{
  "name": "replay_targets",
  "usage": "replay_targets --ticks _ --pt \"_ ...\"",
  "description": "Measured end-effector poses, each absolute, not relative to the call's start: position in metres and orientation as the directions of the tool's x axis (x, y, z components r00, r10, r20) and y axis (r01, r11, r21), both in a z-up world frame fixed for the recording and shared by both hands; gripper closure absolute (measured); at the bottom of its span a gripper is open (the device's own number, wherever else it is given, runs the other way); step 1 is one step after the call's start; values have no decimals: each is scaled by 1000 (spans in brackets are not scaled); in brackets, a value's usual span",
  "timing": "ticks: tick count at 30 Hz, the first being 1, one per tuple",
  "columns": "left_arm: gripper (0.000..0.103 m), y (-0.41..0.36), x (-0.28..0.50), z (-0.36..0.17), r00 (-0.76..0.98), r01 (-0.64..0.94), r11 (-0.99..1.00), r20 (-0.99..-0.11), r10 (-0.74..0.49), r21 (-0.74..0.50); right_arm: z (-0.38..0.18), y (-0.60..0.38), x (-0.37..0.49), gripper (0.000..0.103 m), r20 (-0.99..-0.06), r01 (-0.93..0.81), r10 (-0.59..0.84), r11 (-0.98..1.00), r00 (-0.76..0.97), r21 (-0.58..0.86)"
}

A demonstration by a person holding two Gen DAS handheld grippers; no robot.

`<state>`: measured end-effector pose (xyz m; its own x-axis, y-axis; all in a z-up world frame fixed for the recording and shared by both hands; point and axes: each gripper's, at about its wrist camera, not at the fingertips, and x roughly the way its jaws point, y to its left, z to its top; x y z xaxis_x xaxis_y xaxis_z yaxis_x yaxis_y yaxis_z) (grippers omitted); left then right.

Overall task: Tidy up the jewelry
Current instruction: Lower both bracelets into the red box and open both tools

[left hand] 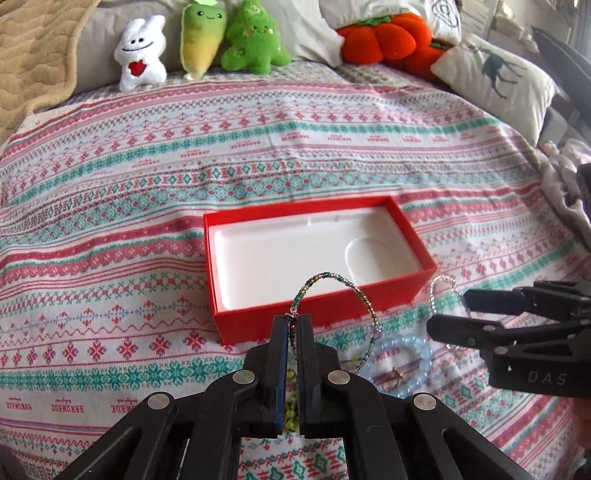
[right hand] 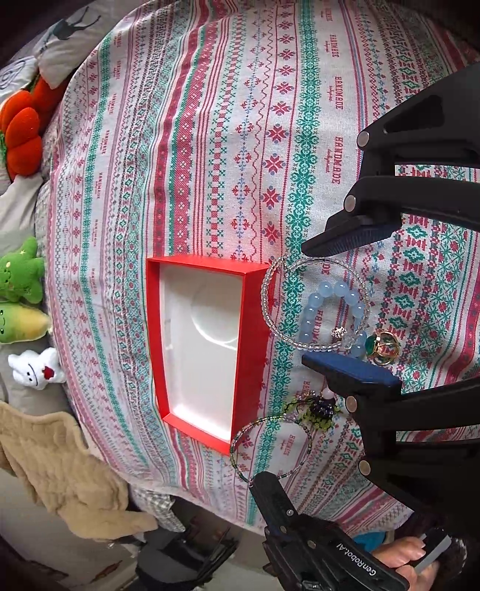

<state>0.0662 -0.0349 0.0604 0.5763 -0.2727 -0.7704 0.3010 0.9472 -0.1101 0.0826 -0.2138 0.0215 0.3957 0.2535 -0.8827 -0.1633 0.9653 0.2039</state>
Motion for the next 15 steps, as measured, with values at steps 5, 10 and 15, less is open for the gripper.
replay_targets --ticks 5,10,15 --pt "103 -40 81 68 601 293 947 -745 -290 -132 32 -208 92 48 -877 -172 253 965 410 198" --pt "103 -41 104 59 600 280 946 -740 -303 -161 40 -207 109 48 -868 -168 246 967 431 191" --pt "103 -35 130 42 586 257 944 -743 -324 -209 40 -207 128 48 -859 -176 250 966 446 190"
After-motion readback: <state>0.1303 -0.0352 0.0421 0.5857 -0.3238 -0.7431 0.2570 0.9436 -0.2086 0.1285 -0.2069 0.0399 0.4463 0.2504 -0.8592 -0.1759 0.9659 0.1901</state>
